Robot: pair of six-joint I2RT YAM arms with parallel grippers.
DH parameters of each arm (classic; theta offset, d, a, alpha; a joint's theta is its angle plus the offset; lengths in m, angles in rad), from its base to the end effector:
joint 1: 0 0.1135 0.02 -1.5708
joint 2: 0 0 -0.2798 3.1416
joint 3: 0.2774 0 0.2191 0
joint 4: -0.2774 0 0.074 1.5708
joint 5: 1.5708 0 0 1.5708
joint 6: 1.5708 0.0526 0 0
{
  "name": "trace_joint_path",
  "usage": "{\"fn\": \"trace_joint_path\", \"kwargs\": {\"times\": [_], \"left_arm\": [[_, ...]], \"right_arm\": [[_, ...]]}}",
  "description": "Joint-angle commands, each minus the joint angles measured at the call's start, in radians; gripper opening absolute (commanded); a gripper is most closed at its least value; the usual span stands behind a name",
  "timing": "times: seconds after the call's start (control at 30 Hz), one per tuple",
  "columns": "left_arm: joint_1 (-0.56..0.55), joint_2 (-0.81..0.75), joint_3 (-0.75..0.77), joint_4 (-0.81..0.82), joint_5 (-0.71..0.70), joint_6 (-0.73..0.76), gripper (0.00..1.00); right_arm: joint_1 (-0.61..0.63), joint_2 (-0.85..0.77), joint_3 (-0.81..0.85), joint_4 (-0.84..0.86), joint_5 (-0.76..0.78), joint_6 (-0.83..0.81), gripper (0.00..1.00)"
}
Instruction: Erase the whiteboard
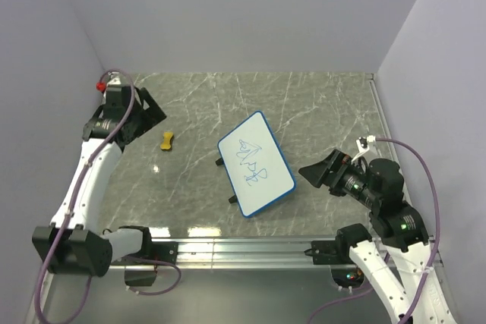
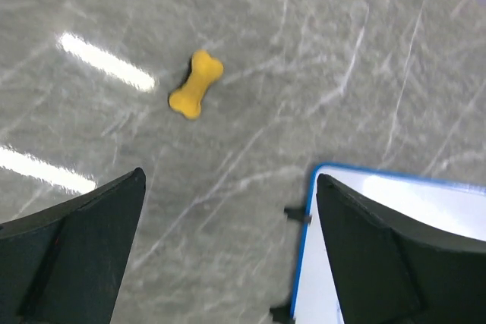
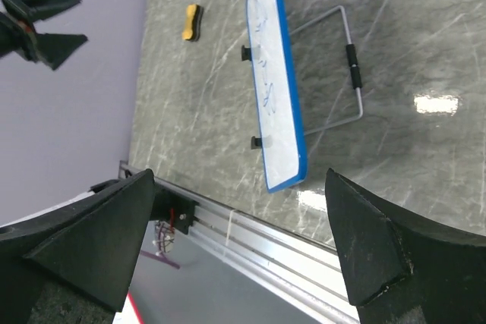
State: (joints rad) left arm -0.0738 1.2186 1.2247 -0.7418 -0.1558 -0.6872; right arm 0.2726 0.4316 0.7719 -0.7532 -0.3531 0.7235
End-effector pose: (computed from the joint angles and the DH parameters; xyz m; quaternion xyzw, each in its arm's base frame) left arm 0.2272 -0.0086 0.3529 -0.3052 0.8593 -0.0841 0.4018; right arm 0.0504 0.0330 0.3079 0.0905 0.8247 0.3865 0.4030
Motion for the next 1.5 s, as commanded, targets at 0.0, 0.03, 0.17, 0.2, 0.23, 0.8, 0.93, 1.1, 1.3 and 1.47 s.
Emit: {"fn": "trace_joint_path", "kwargs": {"times": [0.0,0.03,0.17,0.2,0.23,0.8,0.93,1.1,1.3,1.47], "left_arm": [[0.002,-0.039,-0.095,-0.087,0.147,0.061,0.99],[-0.004,-0.051,-0.12,-0.079,0.144,0.063,0.99],[-0.004,-0.071,-0.209,0.007,0.113,0.098,1.0],[-0.004,-0.047,-0.221,0.013,0.105,0.124,0.99],[-0.006,-0.03,-0.22,0.018,0.102,0.138,0.99],[-0.006,0.412,-0.093,0.228,0.053,0.396,0.76],[-0.006,0.481,-0.039,0.249,0.065,0.403,0.74],[-0.007,0.585,0.038,0.236,0.065,0.413,0.69],[-0.007,0.65,0.056,0.231,0.058,0.408,0.59],[-0.006,0.674,0.027,0.254,0.061,0.407,0.53]], "right_arm": [[0.005,-0.027,0.006,-0.009,-0.035,0.01,1.0],[0.005,-0.028,0.015,-0.015,-0.037,0.01,1.0],[0.005,-0.031,0.044,-0.046,-0.018,0.005,1.0],[0.005,-0.03,0.049,-0.061,-0.006,0.007,1.0],[0.004,-0.03,0.061,-0.073,-0.001,0.008,1.0],[0.004,0.051,0.024,-0.117,0.039,-0.059,0.96],[0.007,0.085,0.004,-0.08,0.032,-0.033,0.95],[0.005,0.107,-0.008,-0.029,0.049,-0.003,0.95],[0.007,0.142,-0.02,-0.005,0.062,-0.007,0.94],[0.005,0.168,-0.019,0.011,0.059,-0.015,0.94]]}}
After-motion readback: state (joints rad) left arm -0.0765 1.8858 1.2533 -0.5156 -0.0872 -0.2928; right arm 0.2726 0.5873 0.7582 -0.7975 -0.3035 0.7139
